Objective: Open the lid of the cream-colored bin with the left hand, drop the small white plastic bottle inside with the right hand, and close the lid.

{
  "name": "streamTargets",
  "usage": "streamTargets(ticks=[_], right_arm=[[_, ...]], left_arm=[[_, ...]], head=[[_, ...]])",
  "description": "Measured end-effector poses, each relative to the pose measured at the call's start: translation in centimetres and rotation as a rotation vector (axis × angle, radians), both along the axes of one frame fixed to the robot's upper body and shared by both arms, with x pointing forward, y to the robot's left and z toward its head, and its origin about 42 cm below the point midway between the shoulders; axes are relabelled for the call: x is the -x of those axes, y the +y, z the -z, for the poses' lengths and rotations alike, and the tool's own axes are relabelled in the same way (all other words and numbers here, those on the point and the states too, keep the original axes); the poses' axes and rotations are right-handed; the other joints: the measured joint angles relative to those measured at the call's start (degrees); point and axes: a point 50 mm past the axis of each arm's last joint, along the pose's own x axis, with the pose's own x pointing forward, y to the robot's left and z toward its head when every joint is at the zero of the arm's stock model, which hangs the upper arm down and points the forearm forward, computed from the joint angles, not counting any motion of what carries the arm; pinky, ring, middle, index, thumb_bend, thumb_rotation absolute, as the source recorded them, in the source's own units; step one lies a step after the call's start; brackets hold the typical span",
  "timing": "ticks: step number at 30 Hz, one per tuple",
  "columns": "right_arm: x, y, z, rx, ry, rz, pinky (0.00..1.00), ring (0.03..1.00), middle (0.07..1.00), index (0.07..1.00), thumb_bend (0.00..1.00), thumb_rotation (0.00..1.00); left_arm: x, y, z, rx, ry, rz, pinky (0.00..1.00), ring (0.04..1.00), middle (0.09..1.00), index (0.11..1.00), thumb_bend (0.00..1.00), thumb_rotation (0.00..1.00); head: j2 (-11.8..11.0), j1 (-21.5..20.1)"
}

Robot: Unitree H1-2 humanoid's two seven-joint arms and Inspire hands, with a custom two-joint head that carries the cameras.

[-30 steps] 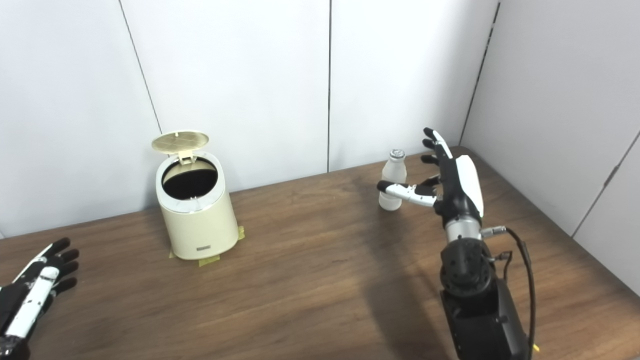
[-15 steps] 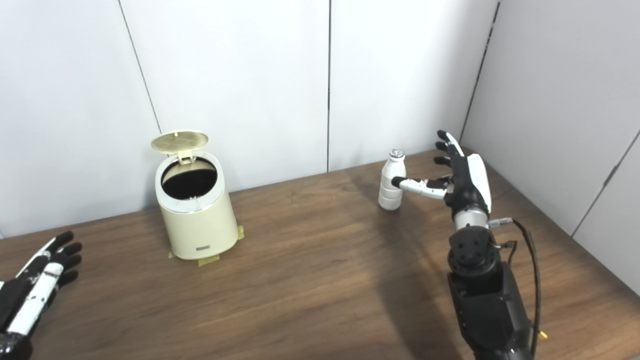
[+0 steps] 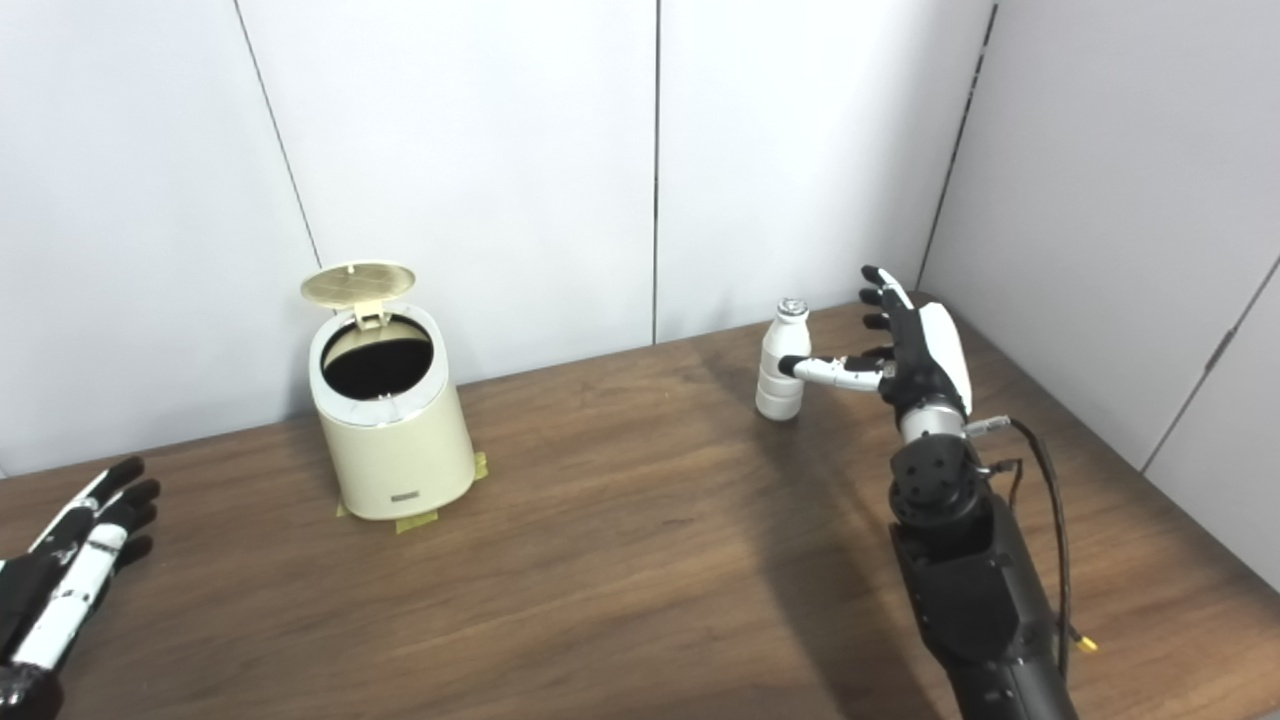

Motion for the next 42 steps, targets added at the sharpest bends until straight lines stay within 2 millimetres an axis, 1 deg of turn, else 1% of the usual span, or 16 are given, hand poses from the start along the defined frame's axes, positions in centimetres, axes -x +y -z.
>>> streamTargets(ticks=[2,4,6,10,12,15,19,21,23,26,28,32,34,36,40,42], right_arm=[[-0.7,0.0,0.3,-0.009,0.014,-0.003,0.72,0.837,0.867,0.891,0.85,0.16],[-1.1,-0.1,0.8,-0.021,0.032,-0.002,0.74,0.844,0.868,0.889,0.85,0.16],[-1.3,0.1,1.1,-0.021,0.046,-0.007,0.75,0.856,0.877,0.898,0.84,0.18],[-1.8,0.5,1.5,-0.02,0.066,-0.022,0.74,0.843,0.868,0.886,0.85,0.21],[-2.1,0.5,1.7,-0.026,0.074,-0.024,0.74,0.844,0.866,0.878,0.85,0.21],[-2.6,0.8,1.9,-0.018,0.084,-0.025,0.73,0.83,0.856,0.871,0.86,0.22],[-3.1,1.4,2.0,0.002,0.094,-0.037,0.71,0.823,0.854,0.87,0.85,0.18],[-3.4,1.6,1.8,0.005,0.089,-0.039,0.69,0.818,0.854,0.874,0.85,0.17],[-3.6,1.6,1.6,0.006,0.084,-0.036,0.7,0.816,0.85,0.876,0.84,0.18],[-3.9,1.7,1.6,0.008,0.09,-0.036,0.66,0.787,0.843,0.877,0.84,0.18],[-3.9,1.8,1.8,0.01,0.095,-0.037,0.6,0.735,0.826,0.867,0.85,0.17],[-4.1,1.7,2.4,0.021,0.101,-0.026,0.63,0.752,0.813,0.849,0.85,0.16],[-4.1,1.6,2.5,0.023,0.099,-0.02,0.64,0.76,0.81,0.841,0.85,0.15],[-4.1,1.6,2.5,0.026,0.091,-0.016,0.64,0.758,0.806,0.834,0.84,0.15],[-4.2,1.6,2.3,0.029,0.083,-0.013,0.65,0.762,0.801,0.823,0.83,0.14],[-4.2,1.5,2.3,0.03,0.082,-0.012,0.66,0.767,0.801,0.821,0.82,0.14]], left_arm=[[0.0,0.0,0.0,0.0,0.0,0.0,0.92,0.932,0.918,0.973,0.22,0.7],[0.0,0.0,0.0,0.0,0.0,0.001,0.92,0.928,0.917,0.973,0.23,0.71],[0.0,0.0,0.0,-0.004,0.0,-0.001,0.91,0.923,0.914,0.971,0.22,0.71],[0.0,-0.1,0.0,-0.009,0.0,0.0,0.92,0.931,0.92,0.971,0.21,0.71],[0.0,-0.1,0.0,-0.01,-0.001,0.0,0.93,0.937,0.924,0.974,0.21,0.71],[0.0,-0.1,0.0,-0.01,-0.001,0.0,0.94,0.939,0.921,0.975,0.22,0.7],[0.0,-0.1,0.0,-0.013,-0.003,-0.001,0.94,0.943,0.919,0.977,0.2,0.68],[0.0,-0.1,-0.1,-0.013,-0.004,-0.001,0.94,0.944,0.922,0.981,0.2,0.69],[0.0,-0.1,-0.1,-0.014,-0.004,-0.001,0.94,0.946,0.924,0.982,0.2,0.69],[0.0,-0.1,-0.1,-0.014,-0.004,-0.001,0.95,0.955,0.929,0.984,0.21,0.69],[0.0,-0.2,-0.1,-0.017,-0.004,0.0,0.95,0.955,0.931,0.986,0.2,0.7],[0.0,-0.2,0.0,-0.019,-0.003,0.003,0.96,0.961,0.935,0.989,0.18,0.69],[0.0,-0.2,0.0,-0.019,-0.003,0.003,0.97,0.968,0.94,0.993,0.18,0.69],[0.0,-0.2,0.0,-0.019,-0.003,0.003,0.96,0.96,0.936,0.992,0.19,0.69],[0.0,-0.2,0.0,-0.02,-0.003,0.003,0.95,0.953,0.935,0.991,0.17,0.69],[0.0,-0.2,0.0,-0.021,-0.003,0.003,0.96,0.961,0.94,0.995,0.16,0.68]], head=[[0.0,0.3],[0.0,0.3],[0.0,0.3],[0.2,0.4],[0.2,0.4],[0.3,0.7],[0.4,1.2],[0.4,1.2],[0.4,1.3],[0.5,1.3],[0.5,1.3],[0.6,1.3],[0.6,1.3],[0.7,1.3],[0.9,1.1],[0.9,1.1]])
